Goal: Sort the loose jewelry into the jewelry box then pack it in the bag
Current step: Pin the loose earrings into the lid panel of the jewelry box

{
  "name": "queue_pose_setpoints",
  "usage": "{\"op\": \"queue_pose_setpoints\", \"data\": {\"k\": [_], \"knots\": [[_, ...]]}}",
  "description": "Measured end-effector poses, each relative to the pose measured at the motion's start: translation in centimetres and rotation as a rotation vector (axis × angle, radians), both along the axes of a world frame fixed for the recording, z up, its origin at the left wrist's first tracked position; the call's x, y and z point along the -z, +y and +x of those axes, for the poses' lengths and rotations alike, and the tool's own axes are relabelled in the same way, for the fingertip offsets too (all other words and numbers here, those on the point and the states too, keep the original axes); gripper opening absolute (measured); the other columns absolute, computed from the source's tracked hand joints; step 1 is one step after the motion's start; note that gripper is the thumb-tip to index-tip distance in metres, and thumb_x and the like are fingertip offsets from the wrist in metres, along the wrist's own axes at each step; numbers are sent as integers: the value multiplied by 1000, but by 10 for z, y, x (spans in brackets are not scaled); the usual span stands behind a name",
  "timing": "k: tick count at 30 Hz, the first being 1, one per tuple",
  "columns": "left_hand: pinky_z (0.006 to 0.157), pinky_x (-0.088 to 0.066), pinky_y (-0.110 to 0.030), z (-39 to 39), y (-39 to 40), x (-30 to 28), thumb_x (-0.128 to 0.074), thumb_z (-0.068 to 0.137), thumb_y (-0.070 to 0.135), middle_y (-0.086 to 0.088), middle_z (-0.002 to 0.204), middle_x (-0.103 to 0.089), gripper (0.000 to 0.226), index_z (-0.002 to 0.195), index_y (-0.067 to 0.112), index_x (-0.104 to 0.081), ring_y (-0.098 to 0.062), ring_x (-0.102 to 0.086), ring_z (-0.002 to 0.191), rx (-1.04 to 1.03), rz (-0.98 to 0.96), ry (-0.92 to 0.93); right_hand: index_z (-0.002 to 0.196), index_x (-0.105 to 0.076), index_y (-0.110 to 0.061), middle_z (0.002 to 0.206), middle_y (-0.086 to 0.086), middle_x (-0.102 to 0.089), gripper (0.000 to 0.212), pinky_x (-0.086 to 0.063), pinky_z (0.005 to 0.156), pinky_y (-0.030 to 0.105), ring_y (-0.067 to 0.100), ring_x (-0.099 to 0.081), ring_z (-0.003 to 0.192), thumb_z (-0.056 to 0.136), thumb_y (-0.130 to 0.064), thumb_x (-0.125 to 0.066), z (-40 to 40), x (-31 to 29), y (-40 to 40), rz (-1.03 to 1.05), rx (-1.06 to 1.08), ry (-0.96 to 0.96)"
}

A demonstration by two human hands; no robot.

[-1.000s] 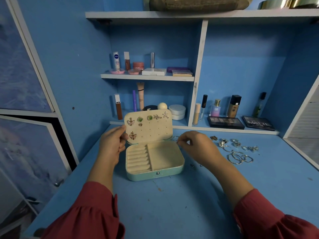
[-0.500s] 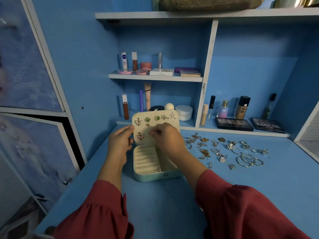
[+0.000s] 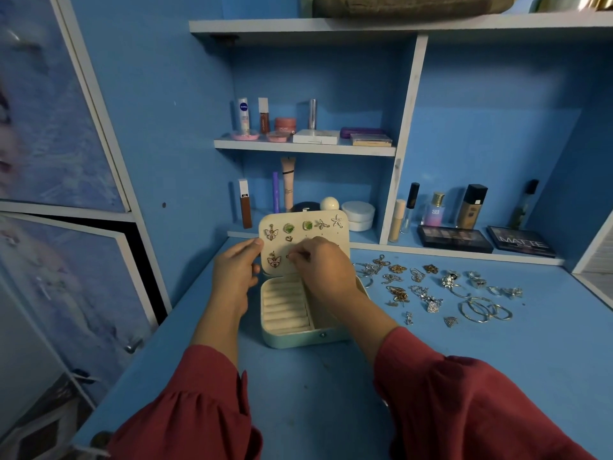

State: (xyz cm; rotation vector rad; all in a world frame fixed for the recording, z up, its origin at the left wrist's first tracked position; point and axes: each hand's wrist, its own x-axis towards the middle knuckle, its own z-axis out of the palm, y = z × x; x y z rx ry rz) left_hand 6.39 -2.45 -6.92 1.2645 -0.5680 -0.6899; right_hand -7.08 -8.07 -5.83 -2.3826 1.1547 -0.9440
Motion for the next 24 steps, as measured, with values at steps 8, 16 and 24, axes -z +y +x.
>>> {"op": "queue_pose_setpoints", "data": {"k": [8,16,24], "knots": [[38,-31,-15,-1,3,-3,-63,91,20,-2,87,-67,18,107,14,-68,-10,-40,55,3,15,-13,104,-70,-13,103,5,-67,25,-50,74,35,24,-60,92,95,-30,-53,2,-1,1,11,56,16],[38,-24,-18,-4,6,-7,-61,91,19,1,62,-47,15,103,13,-67,-8,-31,46,18,20,-37,94,-69,-14,91,2,-68,24,-51,69,33,24,-61,85,90,-32,-52,6,-3,0,29,189,-28],[33,-23,-17,-9,14,-16,-48,96,13,-17,88,-74,17,105,1,-55,-9,-32,33,243,42,49,87,-66,-22,91,-3,-67,14,-32,61,26,14,-53,78,86,-35,-61,-3,-9,-1,27,162,-39]]}}
